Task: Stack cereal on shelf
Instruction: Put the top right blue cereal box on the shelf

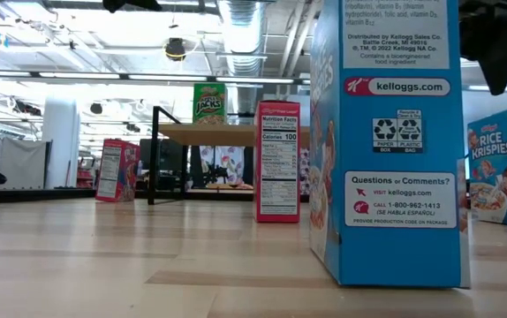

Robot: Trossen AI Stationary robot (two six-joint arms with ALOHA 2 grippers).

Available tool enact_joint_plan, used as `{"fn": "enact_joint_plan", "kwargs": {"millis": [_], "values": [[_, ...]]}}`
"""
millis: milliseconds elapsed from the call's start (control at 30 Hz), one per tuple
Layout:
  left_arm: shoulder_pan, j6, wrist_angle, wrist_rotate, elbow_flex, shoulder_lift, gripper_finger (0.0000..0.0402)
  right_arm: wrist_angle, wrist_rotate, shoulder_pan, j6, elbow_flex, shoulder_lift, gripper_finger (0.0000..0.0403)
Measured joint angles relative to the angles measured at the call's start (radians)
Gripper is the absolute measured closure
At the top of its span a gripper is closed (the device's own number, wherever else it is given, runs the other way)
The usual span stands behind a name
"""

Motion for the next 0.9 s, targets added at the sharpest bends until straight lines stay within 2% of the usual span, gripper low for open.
{"fn": "enact_joint_plan", "kwargs": {"millis": [400, 900], "values": [[0.000, 0.000, 0.000, 0.000, 0.000, 0.000, 0.0226, -0.019, -0.002, 0.000, -0.022, 0.000, 0.096, 0.0163], [0.000, 0.000, 0.000, 0.000, 0.000, 0.000, 0.0226, 0.011, -0.026, -0.005, -0.025, 0.000, 0.094, 0.0163]]}}
